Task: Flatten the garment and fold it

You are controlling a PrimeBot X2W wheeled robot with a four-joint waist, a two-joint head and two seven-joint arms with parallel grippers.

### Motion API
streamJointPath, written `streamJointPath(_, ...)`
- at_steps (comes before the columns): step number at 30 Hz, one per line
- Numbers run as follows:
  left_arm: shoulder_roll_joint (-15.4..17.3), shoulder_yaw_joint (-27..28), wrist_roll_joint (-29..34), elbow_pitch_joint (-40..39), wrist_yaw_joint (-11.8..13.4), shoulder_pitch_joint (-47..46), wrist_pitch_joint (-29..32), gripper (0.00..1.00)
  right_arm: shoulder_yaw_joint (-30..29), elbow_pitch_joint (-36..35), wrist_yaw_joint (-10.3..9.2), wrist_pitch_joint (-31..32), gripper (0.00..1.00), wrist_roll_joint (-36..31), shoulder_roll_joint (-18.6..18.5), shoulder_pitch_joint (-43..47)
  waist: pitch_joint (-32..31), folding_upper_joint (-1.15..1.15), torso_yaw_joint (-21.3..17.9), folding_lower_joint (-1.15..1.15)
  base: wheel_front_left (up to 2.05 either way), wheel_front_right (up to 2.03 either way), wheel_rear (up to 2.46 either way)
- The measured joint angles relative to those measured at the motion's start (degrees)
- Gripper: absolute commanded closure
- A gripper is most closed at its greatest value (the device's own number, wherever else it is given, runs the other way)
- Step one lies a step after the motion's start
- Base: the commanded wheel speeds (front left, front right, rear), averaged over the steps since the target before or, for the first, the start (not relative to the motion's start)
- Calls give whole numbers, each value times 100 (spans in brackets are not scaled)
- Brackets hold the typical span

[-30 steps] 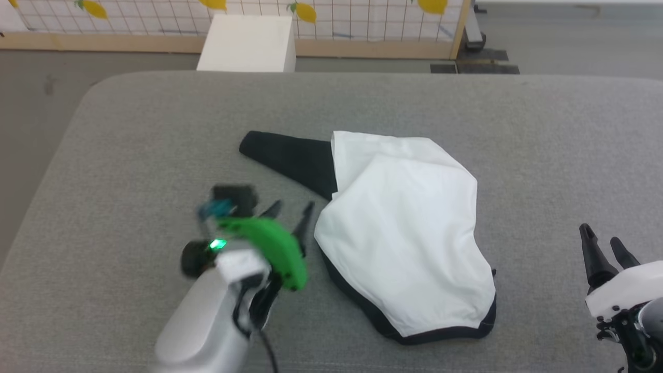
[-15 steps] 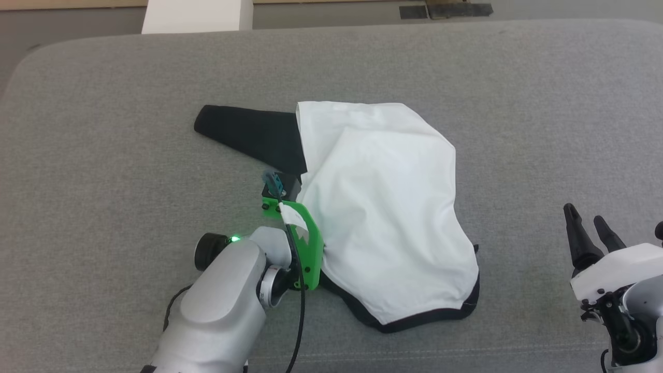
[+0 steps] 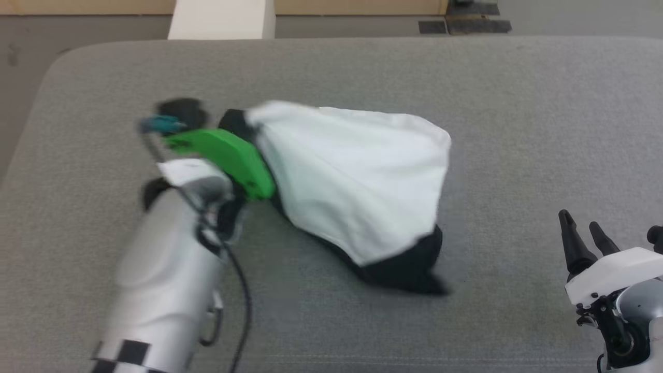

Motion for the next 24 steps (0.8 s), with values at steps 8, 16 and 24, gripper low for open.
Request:
streamJointPath(8, 1024, 1311, -397, -339, 927, 976, -145, 100, 96, -10, 0, 8, 0, -31, 0, 32, -216, 0, 273, 0, 0, 0, 0)
streamJointPath(16, 714, 1714, -973, -738, 1044, 2078, -202, 0, 122, -51, 0, 60, 0, -63, 0, 142, -198, 0, 518, 0, 0, 0, 0)
streamJointPath(24, 1001, 1711, -127, -1931, 420, 2389, -2114, 0, 392, -93, 0, 158, 0, -107, 0, 123, -365, 0, 690, 0, 0, 0, 0)
